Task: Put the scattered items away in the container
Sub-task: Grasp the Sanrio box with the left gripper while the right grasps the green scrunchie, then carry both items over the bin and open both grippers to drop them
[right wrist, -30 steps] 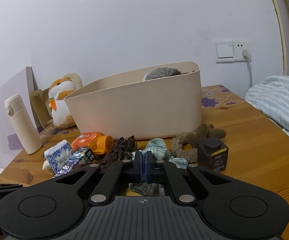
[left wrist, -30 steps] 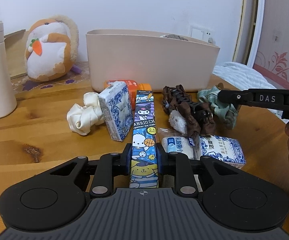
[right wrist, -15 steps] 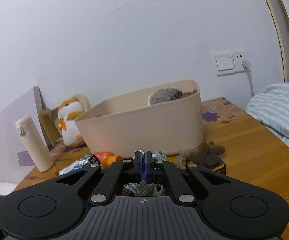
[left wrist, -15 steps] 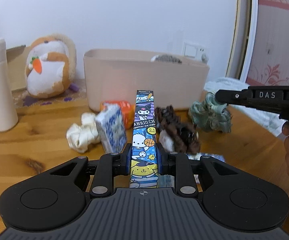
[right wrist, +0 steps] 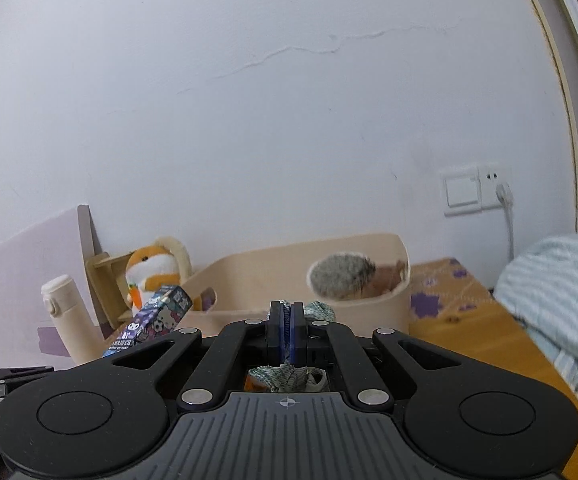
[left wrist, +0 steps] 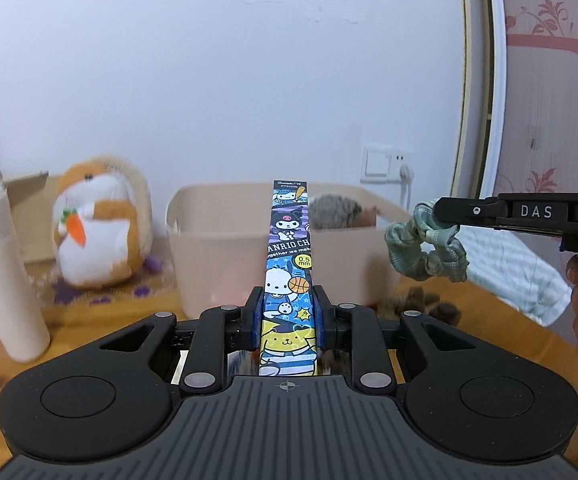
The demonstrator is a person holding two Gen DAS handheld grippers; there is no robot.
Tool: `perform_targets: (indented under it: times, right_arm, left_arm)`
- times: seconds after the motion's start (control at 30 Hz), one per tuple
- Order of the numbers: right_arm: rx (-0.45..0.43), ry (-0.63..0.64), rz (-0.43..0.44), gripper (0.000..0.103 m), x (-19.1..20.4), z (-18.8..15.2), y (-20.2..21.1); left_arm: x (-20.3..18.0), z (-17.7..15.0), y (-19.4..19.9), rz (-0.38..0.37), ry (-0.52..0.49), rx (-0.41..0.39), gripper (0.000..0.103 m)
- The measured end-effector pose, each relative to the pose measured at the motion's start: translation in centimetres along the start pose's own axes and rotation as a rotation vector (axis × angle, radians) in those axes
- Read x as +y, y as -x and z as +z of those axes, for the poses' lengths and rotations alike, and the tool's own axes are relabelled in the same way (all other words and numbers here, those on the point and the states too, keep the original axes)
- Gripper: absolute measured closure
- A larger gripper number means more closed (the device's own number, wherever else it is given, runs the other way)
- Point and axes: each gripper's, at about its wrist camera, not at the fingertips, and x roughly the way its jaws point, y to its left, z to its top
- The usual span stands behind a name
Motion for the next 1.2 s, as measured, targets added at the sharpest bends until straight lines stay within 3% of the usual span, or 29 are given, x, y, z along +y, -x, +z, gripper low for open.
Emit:
perform_targets:
  times: [0.27, 0.6, 0.87, 1.2]
  right_arm:
    - [-0.060, 0.028, 0.001, 0.101, 0.3, 3.4, -1.2]
    - [-0.112, 0.052, 0.008, 0.101, 0.6, 6.9, -3.2]
    - [-0.072, 0.080, -0.014, 0.101, 0.5, 7.8, -7.4]
    - [0.040, 0.069, -0.080, 0.101, -1.8, 7.4, -12.8]
  left_arm:
    - [0.4, 3.5, -1.1, 0.000, -0.014, -0.042, 0.079]
    - [0.7, 5.5, -4.1, 0.016, -0.020, -0.056, 0.079]
    - [1.2, 7.4, -7.9, 0.053, -0.031, -0.046, 0.079]
    - [1.4, 7.6, -13.6, 0.126, -0.049, 0.043, 0.079]
